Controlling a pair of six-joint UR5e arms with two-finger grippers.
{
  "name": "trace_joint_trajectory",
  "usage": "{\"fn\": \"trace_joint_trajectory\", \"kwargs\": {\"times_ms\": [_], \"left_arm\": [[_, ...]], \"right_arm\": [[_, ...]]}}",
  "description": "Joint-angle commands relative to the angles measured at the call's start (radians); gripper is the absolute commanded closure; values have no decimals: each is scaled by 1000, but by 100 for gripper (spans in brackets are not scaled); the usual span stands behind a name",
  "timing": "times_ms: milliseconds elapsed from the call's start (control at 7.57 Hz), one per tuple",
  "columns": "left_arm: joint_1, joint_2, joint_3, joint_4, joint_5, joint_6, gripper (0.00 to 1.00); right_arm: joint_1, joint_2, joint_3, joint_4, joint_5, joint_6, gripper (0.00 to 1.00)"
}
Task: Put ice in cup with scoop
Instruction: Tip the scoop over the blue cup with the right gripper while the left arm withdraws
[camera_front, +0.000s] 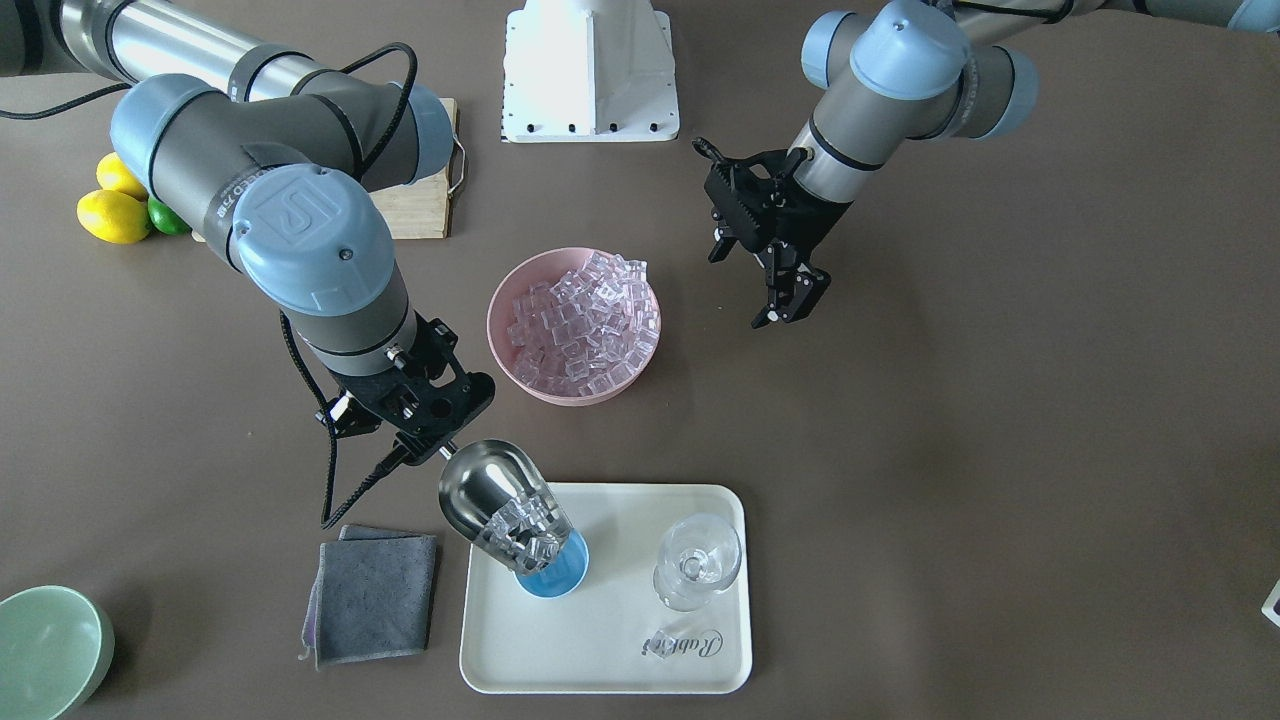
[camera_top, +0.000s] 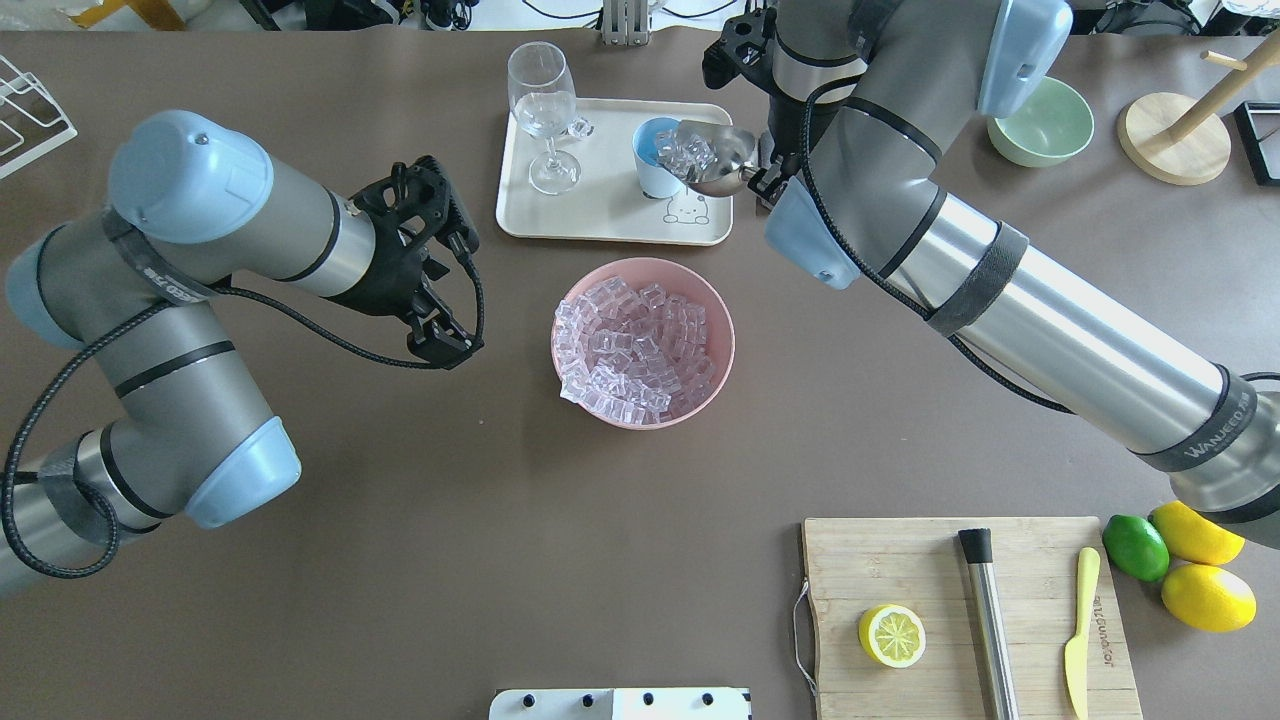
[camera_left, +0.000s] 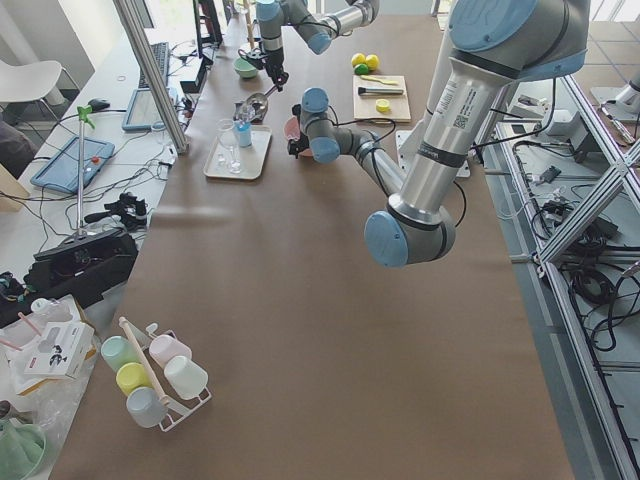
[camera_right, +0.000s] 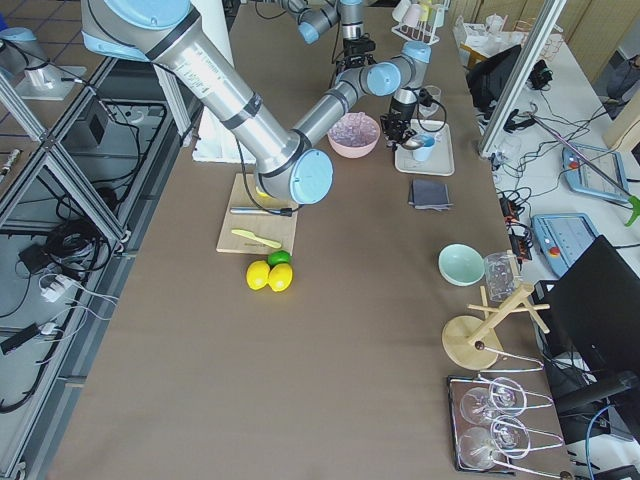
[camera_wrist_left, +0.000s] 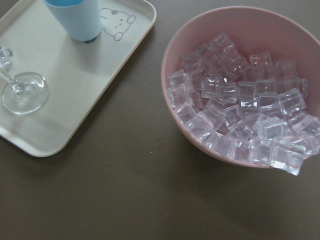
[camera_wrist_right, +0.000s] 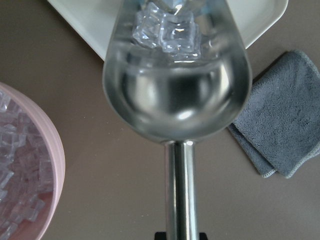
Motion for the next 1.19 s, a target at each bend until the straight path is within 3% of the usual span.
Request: {"fn": "trace_joint_trajectory", "kwargs": {"times_ms": [0,264,528,792,1057], "left_arm": [[-172,85,-37,55,-154,-118,1],[-310,182,-43,62,-225,-115,1],[-410,318,-32,53,-271,-117,1],[-462,349,3,62,-276,-126,1],[-524,390,16,65,-289,-117,1]], "right_arm": [[23,45,-5,-114,4,-84,100],[33,67,-21,-148,-9,-121,100],[48,125,-122,-150,-10,-155,100],[48,178,-163,-231,-12,-217,100],[48,183,-163,-240,-13,-221,100]]}}
